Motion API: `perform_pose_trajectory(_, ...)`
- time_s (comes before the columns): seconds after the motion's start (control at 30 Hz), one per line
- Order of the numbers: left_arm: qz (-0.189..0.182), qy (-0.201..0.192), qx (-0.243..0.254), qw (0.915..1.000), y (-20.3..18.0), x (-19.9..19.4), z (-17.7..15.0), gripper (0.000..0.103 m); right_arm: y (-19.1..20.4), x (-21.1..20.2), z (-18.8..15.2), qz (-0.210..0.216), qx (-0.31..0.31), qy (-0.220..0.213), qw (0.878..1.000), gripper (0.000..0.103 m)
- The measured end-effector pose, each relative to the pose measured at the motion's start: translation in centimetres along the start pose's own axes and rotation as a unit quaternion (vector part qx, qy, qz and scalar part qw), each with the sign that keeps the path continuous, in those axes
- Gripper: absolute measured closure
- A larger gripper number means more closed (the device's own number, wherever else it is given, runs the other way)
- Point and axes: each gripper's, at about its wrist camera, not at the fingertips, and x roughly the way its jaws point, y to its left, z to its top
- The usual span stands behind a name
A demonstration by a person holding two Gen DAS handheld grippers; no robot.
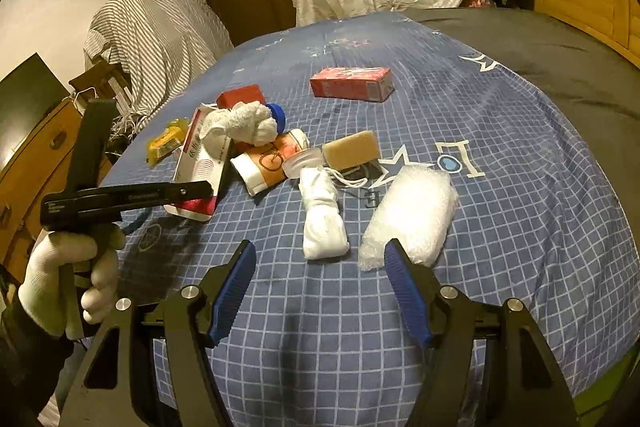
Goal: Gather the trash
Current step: 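Grasp the white-and-red medicine box with left tool while right tool grasps foam block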
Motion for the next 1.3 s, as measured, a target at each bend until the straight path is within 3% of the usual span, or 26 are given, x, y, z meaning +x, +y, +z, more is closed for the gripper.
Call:
perform_pose_trajectory(0.23, -0.017, 0.031, -0.017, 0.9992, 4.0, -2.9, -2.7, 0.086, 0.9, 0.2, -0.3, 0.010, -0.001, -0.003, 1.000, 0.035)
perform_pose_trajectory(0.33, -0.014, 0.033, -0.036, 0.9987, 6.6, -4.3, -4.1, 0.081, 1.2, 0.3, -0.4, 0.013, -0.002, -0.002, 1.000, 0.035)
perform_pose_trajectory(0.5, 0.042, 0.014, -0.063, 0.9970, 9.7, -6.5, -4.7, 0.064, 1.3, 0.3, -0.9, 0.017, 0.003, 0.002, 1.000, 0.035)
perform_pose_trajectory(0.57, 0.050, 0.000, -0.081, 0.9955, 10.2, -7.3, -4.6, 0.043, 1.1, 0.0, -1.0, 0.017, 0.006, 0.000, 1.000, 0.035)
perform_pose_trajectory(0.73, 0.044, -0.019, -0.103, 0.9935, 9.2, -7.1, -3.7, 0.026, -0.5, -2.0, -1.1, -0.004, 0.014, -0.015, 1.000, 0.035)
perform_pose_trajectory(0.93, 0.069, 0.000, -0.091, 0.9935, 7.1, -4.2, -1.9, 0.025, -3.2, -2.4, -0.9, -0.046, 0.039, -0.012, 0.998, 0.033)
perform_pose_trajectory(1.23, 0.130, -0.002, -0.081, 0.9882, 6.3, -1.8, -0.7, 0.025, -3.9, 3.6, 1.7, -0.059, 0.060, 0.036, 0.996, 0.033)
perform_pose_trajectory(1.3, 0.143, -0.008, -0.082, 0.9862, 6.6, -1.8, -0.7, 0.030, -3.8, 4.9, 2.3, -0.065, 0.060, 0.048, 0.995, 0.033)
